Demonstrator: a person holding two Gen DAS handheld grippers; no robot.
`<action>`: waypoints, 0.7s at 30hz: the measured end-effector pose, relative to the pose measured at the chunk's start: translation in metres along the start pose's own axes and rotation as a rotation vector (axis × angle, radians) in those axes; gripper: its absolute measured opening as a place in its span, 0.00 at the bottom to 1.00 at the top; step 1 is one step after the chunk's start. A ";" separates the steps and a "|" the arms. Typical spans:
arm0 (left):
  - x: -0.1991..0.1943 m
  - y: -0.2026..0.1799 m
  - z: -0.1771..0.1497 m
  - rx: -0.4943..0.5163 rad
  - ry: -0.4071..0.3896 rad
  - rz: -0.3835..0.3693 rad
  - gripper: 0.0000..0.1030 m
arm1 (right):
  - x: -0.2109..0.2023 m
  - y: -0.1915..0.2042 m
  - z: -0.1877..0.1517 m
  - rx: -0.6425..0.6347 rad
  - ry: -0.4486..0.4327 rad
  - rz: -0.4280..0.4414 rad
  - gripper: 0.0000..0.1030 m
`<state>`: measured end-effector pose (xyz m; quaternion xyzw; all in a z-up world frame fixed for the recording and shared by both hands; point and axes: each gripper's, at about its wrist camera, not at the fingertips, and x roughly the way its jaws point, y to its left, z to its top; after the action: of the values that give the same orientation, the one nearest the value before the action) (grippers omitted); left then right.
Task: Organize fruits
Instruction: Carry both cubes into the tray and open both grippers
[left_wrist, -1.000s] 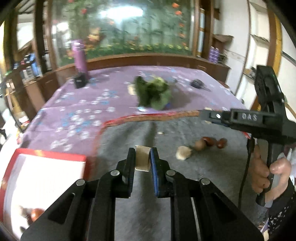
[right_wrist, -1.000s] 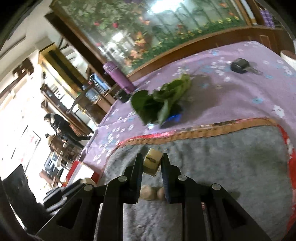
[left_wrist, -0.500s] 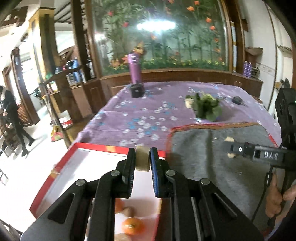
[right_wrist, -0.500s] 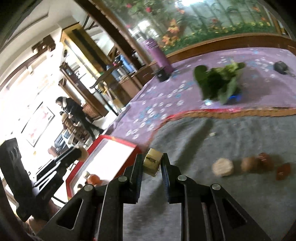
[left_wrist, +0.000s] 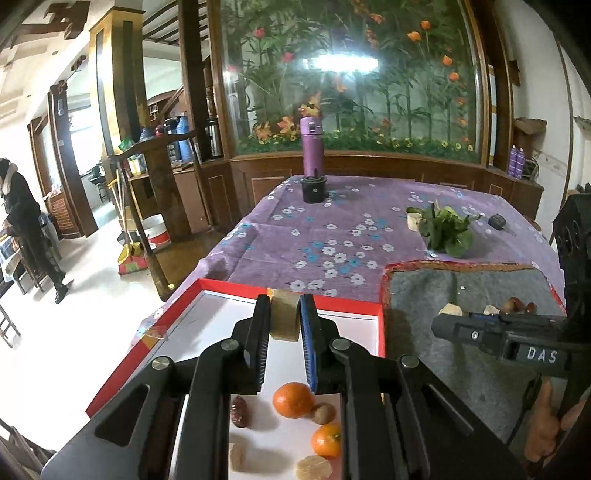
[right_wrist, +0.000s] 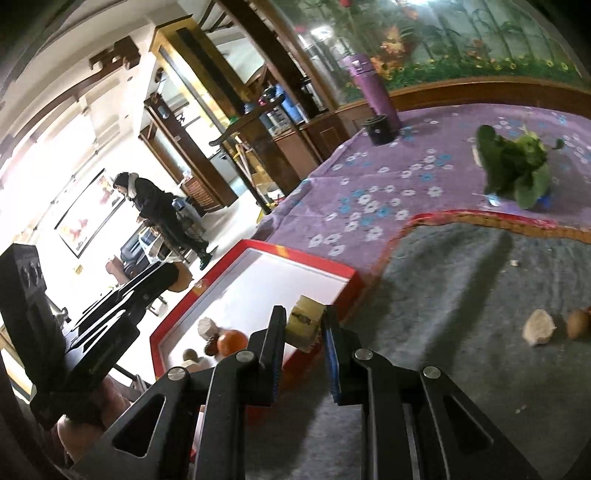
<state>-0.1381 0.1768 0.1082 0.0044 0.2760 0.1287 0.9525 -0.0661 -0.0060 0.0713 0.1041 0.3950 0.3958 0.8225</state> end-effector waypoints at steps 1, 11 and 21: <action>0.000 0.002 -0.001 -0.003 0.000 0.001 0.13 | 0.001 0.005 -0.001 -0.008 0.004 0.004 0.19; 0.003 0.016 -0.006 -0.026 0.011 0.012 0.14 | 0.019 0.027 -0.003 -0.052 0.034 0.017 0.19; 0.006 0.025 -0.008 -0.037 0.015 0.022 0.14 | 0.028 0.036 -0.003 -0.073 0.046 0.024 0.19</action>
<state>-0.1439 0.2015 0.1001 -0.0111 0.2804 0.1443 0.9489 -0.0791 0.0380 0.0710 0.0697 0.3978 0.4222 0.8115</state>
